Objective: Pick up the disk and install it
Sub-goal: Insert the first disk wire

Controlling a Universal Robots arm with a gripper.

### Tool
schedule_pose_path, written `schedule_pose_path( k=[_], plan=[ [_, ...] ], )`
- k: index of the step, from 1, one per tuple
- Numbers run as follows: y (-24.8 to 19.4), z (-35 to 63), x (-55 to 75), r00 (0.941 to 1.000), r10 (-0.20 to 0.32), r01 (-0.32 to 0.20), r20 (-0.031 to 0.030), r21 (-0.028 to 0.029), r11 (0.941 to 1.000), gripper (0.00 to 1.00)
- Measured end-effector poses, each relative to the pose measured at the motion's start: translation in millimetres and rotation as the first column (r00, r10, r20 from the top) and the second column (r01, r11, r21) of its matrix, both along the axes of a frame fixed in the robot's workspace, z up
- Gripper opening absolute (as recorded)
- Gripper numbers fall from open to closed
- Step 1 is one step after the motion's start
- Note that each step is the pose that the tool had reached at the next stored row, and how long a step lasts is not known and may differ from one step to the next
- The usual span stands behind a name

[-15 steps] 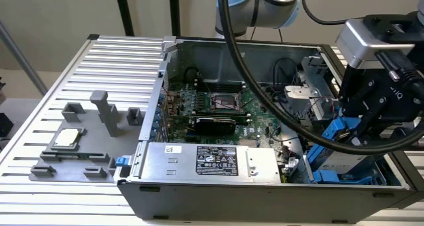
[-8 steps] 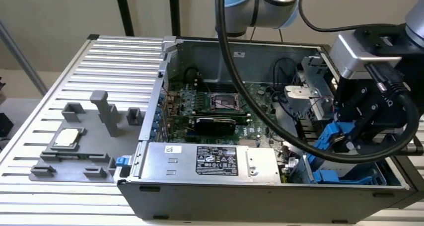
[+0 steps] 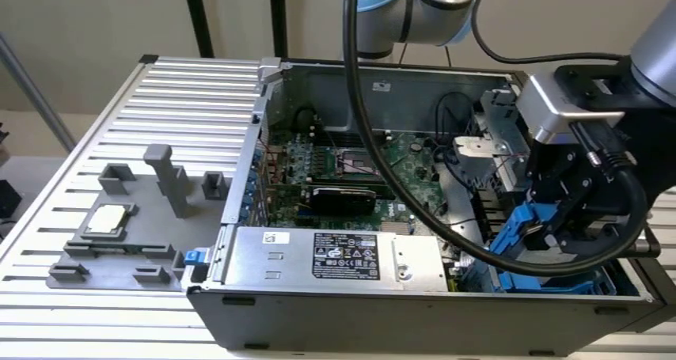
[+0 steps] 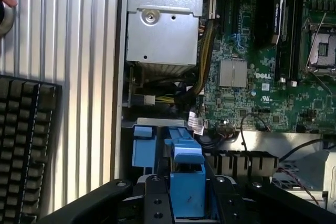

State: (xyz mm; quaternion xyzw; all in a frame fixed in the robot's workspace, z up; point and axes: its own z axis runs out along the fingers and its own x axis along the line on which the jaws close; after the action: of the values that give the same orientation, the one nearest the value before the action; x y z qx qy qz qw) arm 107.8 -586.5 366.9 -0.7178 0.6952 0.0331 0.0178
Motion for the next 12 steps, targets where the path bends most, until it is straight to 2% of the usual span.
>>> schedule_pose_path(
  k=[8,12],
  plan=[
    [0.8,-14.3,0.7,1.0,0.007,-0.007,0.0,0.0001,1.0,0.0],
    [0.8,-16.5,0.7,1.0,0.009,-0.009,0.0,0.0,1.0,0.0]
  ],
)
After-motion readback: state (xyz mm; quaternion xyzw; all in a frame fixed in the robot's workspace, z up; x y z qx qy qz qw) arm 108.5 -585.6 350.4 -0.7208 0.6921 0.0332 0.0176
